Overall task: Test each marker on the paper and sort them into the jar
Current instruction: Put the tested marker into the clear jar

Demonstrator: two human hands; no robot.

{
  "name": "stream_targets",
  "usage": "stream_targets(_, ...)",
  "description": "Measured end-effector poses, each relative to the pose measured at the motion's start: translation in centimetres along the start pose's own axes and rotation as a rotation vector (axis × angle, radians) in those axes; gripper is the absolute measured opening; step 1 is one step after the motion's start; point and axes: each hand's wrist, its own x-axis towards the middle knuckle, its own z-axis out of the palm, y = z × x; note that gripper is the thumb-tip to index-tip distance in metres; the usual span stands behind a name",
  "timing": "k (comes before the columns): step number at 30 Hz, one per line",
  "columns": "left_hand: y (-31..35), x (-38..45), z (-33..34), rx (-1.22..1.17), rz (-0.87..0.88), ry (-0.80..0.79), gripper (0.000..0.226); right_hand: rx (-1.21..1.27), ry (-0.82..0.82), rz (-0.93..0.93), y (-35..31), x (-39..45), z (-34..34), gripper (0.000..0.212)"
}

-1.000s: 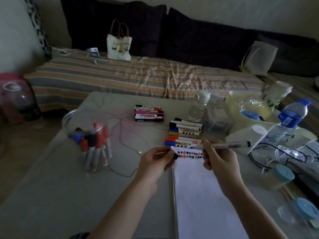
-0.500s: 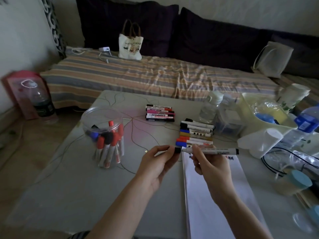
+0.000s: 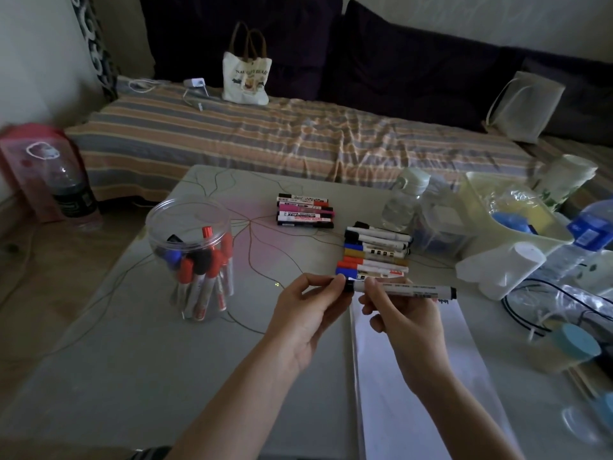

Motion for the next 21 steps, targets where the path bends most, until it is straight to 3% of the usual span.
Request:
stream_targets(9,-0.7,-0.2,0.9,0.084,0.140,0.054,0.013,0.192,-0.020,0.055,0.6,-0.5,0.6,0.036)
stream_targets(15,1.0,1.0,0.4,-0.143,0.231,0.103,0.011,0.356,-0.030,0.227,-0.5,-0.3,0.0,0.038)
stream_targets(18,2.4,0.8,-0.4,-0.117,0.376,0.119,0.013,0.219,-0.071,0.210,-0.5,-0.7,-0.9,0.037)
stream_targets(21,2.9,-0.2,-0.8,0.024,0.595,0.175,0.018,0.012,-0.154,0.134,-0.2,-1.9,0.3,0.021)
